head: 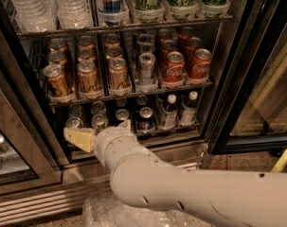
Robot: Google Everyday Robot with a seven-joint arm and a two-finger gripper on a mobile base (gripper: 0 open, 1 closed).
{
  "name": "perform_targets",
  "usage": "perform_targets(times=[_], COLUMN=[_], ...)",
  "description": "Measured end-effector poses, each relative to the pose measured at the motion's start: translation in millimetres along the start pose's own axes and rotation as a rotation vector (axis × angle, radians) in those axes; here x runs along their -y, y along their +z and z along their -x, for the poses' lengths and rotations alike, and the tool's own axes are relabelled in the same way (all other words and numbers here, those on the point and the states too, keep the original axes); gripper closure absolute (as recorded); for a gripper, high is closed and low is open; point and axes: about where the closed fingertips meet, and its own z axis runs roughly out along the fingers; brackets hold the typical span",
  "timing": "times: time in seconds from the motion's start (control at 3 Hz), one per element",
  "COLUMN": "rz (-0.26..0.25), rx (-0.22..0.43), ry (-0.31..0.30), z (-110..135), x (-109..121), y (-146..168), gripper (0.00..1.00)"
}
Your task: Pick orange can from middle shelf of fridge
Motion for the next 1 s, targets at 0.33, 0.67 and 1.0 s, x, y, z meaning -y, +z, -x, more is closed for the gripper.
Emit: perform_targets(times=[0.33,0.67,1.0], rz=[-0.065,-0.154,-0.198], rx=[0.097,0.176,0.204], ry=[0.006,-0.033,-0.051], z=[20.3,42.6,50.9], x=[0.7,-2.6,7.6], y=[12.3,16.0,11.4], gripper=[0.0,0.0,0.0])
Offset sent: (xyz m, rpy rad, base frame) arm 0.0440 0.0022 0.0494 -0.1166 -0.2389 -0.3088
